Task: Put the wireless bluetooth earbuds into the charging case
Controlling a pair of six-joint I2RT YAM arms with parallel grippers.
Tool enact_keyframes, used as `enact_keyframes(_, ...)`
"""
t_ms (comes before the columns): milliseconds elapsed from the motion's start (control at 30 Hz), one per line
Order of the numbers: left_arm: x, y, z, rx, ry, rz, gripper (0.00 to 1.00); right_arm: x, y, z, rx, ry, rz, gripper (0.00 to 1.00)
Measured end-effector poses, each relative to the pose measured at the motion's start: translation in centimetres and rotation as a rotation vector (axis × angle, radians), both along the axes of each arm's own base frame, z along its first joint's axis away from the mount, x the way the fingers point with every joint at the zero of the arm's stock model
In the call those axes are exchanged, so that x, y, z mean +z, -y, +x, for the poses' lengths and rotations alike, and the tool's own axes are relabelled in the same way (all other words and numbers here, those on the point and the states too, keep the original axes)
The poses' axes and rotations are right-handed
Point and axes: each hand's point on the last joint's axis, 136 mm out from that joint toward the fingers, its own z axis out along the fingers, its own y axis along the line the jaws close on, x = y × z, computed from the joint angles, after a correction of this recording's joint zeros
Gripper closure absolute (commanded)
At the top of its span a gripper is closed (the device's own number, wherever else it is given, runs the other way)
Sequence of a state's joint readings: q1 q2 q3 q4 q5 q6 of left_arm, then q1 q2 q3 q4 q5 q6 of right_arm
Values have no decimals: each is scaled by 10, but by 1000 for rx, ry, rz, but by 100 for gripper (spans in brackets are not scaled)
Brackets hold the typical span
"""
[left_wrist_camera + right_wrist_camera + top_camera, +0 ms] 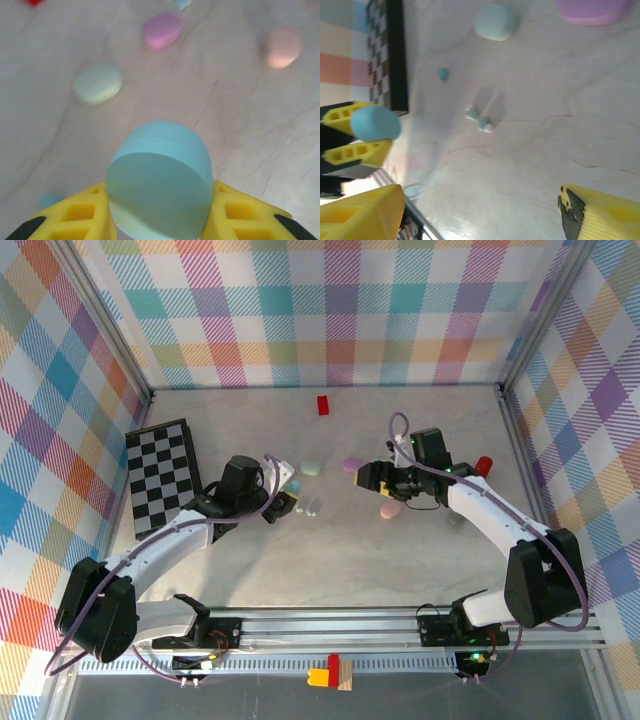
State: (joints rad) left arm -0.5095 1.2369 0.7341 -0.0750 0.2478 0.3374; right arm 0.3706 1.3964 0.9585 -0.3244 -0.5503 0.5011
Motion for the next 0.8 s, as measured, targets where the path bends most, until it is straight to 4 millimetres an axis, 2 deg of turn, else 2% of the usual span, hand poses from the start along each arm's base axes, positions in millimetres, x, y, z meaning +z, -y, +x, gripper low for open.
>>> enact_keyframes(200, 6, 41, 3, -146, 125, -38, 68, 18, -40, -10, 111, 27, 41, 20)
enact_keyframes(367, -4, 62, -3, -220, 141, -27, 67, 12, -63, -13, 164, 11, 43, 21)
enact_keyframes(667, -1, 69, -3, -244, 167, -32, 67, -16, -73, -14, 178, -72, 18, 27)
enact_keyframes(800, -4, 68, -5, -249, 159, -18, 66, -20, -77, -15, 192, -90, 22, 33)
